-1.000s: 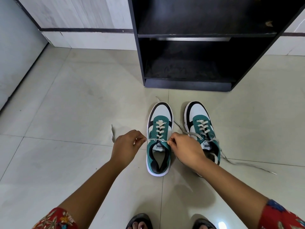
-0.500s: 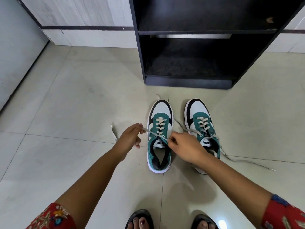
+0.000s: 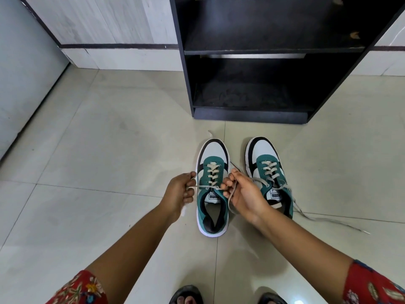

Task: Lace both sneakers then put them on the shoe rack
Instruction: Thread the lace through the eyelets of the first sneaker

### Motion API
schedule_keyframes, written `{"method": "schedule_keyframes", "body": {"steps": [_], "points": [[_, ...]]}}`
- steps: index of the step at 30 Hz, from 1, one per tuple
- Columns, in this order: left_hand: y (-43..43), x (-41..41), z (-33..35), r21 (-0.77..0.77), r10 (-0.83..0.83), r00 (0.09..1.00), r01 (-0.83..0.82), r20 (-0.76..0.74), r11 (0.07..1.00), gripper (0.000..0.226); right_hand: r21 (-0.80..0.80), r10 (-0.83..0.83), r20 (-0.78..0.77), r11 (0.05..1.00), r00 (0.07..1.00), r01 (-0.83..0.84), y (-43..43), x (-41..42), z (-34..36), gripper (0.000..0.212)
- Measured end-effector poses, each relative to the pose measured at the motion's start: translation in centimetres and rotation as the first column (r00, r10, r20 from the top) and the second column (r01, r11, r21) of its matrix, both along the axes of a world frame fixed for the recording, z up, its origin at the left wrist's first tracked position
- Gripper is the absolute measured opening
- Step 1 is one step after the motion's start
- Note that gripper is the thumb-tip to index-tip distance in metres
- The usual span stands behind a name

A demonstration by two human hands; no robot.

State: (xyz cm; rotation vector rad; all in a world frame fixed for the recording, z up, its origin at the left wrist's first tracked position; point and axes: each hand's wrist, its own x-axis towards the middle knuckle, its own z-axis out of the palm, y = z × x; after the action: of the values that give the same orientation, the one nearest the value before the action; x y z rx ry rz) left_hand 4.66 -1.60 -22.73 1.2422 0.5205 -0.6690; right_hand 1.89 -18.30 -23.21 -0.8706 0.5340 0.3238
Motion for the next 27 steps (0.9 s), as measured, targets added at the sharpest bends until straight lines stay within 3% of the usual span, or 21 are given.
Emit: {"method": "schedule_keyframes", "body": {"steps": [3, 12, 17, 21, 24, 27], "points": [[0.1, -0.2, -0.4, 0.153, -0.059, 0.995, 0.046, 0.078, 0.987, 0.024, 0.002, 0.005, -0.012, 1.0, 1.0, -0.005, -0.1, -0.3, -0.4, 0.035], [-0.1, 0.4, 0.1, 0.213, -0.108, 0.97, 0.061, 0.217, 0.975, 0.036, -0.178, 0.16, 0.052, 0.973, 0.986, -0.148, 0.4, 0.5, -0.1, 0.032], [-0.2, 0.2, 0.1, 0.214, -0.112, 0.962, 0.058, 0.249, 0.975, 0.037, -0.186, 0.171, 0.083, 0.971, 0.982, -0.153, 0.3, 0.5, -0.5, 0.03], [-0.3, 0.2, 1.1, 0.238, -0.326, 0.87, 0.25, 0.37, 0.939, 0.033, -0.198, 0.213, 0.096, 0.961, 0.972, -0.191, 0.6, 0.6, -0.2, 0.029], [-0.9, 0.6, 2.1, 0.281, -0.469, 0.766, 0.378, 0.441, 0.882, 0.024, -0.227, 0.201, 0.088, 0.958, 0.976, -0.177, 1.0, 1.1, -0.2, 0.013], [-0.9, 1.4, 2.3, 0.256, -0.485, 0.796, 0.416, 0.361, 0.873, 0.016, -0.266, 0.191, 0.117, 0.951, 0.975, -0.155, 1.0, 1.2, -0.3, 0.019]]}}
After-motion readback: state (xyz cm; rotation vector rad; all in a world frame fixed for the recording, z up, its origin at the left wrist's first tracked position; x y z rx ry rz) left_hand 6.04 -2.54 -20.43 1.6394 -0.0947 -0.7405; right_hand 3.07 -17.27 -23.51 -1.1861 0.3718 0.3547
